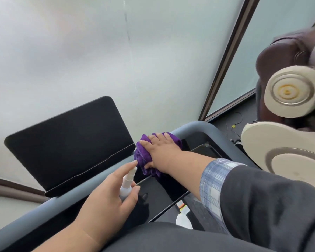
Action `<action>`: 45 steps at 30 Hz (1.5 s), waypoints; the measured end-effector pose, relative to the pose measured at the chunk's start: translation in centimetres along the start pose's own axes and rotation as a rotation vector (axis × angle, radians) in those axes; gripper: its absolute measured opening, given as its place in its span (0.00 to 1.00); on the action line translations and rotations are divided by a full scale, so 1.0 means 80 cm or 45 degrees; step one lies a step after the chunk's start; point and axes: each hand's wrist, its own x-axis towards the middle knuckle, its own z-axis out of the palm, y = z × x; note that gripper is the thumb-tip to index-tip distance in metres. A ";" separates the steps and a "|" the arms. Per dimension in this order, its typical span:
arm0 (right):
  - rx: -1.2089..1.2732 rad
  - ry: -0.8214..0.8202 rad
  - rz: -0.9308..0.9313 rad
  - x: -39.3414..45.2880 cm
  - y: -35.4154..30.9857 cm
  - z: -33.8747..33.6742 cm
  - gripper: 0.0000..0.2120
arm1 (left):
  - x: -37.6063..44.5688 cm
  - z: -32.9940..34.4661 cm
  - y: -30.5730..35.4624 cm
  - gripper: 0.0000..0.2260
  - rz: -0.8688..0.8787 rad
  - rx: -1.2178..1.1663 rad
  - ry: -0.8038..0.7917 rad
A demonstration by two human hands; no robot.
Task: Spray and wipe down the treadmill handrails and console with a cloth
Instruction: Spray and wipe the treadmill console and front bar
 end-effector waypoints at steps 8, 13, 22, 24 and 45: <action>0.082 -0.049 0.192 -0.010 -0.022 0.004 0.43 | -0.041 -0.018 -0.014 0.30 0.025 -0.012 -0.135; 0.104 -0.043 0.218 -0.008 -0.028 0.002 0.43 | -0.053 -0.018 -0.016 0.31 0.004 0.033 -0.155; 0.106 0.027 0.149 -0.012 -0.013 0.010 0.39 | -0.025 0.015 0.023 0.34 0.002 0.100 -0.111; 0.110 0.057 0.110 -0.014 -0.001 0.012 0.37 | -0.015 0.032 0.039 0.32 0.000 0.055 -0.145; -0.026 -0.005 0.442 -0.179 0.204 0.072 0.43 | 0.071 0.167 0.146 0.27 -0.088 0.009 -0.154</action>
